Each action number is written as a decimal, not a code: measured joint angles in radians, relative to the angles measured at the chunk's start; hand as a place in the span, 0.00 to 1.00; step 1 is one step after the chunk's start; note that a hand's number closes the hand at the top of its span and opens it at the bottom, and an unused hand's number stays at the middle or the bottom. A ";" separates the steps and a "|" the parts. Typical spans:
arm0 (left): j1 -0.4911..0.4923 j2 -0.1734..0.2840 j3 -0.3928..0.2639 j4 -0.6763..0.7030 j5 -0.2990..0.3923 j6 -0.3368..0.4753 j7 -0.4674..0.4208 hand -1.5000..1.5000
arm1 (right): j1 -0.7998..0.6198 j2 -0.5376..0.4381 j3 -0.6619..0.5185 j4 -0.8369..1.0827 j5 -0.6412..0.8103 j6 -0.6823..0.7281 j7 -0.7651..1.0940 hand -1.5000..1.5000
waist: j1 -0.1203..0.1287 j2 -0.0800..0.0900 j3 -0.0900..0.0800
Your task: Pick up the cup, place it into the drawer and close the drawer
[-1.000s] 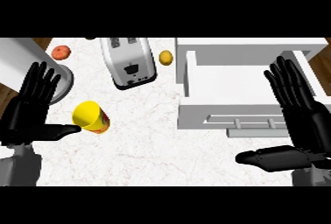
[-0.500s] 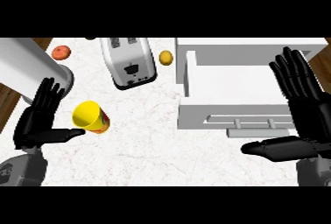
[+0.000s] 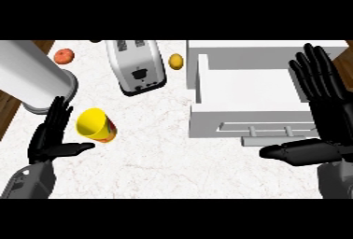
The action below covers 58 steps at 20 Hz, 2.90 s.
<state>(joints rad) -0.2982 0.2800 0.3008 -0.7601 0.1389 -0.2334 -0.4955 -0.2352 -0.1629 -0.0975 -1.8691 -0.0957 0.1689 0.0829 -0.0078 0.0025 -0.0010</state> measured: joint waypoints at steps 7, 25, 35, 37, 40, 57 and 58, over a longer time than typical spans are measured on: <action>-0.101 0.047 0.019 0.327 -0.059 -0.015 -0.215 0.00 | 0.004 -0.014 -0.013 -0.050 -0.022 0.010 0.042 0.00 | -0.007 0.002 -0.001; -0.207 0.037 0.034 0.611 -0.115 0.016 -0.444 0.00 | -0.052 -0.019 -0.020 0.008 -0.028 0.016 0.046 0.00 | -0.024 0.010 -0.004; -0.245 0.017 0.037 0.621 -0.113 -0.050 -0.433 1.00 | -0.066 -0.033 -0.034 0.034 -0.035 0.029 0.035 0.00 | -0.032 0.015 -0.005; -0.244 0.008 0.037 0.614 -0.110 -0.078 -0.435 1.00 | -0.067 -0.038 -0.033 0.028 -0.035 0.031 0.043 0.00 | -0.034 0.015 -0.005; -0.239 -0.005 0.031 0.582 -0.120 -0.037 -0.481 1.00 | -0.073 -0.049 -0.045 0.043 -0.042 0.041 0.034 0.00 | -0.031 0.016 -0.005; -0.269 -0.137 0.083 0.456 -0.082 0.170 -0.619 1.00 | -0.047 -0.051 -0.056 -0.002 -0.050 0.033 0.061 0.00 | -0.015 0.004 -0.002; -0.273 -0.135 0.075 0.440 -0.082 0.153 -0.611 1.00 | -0.044 -0.051 -0.055 -0.008 -0.050 0.030 0.071 0.00 | -0.011 0.002 -0.001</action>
<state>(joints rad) -0.5707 0.1449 0.3761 -0.3197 0.0564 -0.0804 -1.1063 -0.2795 -0.2135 -0.1524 -1.8772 -0.1459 0.1985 0.1544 -0.0190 0.0041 -0.0024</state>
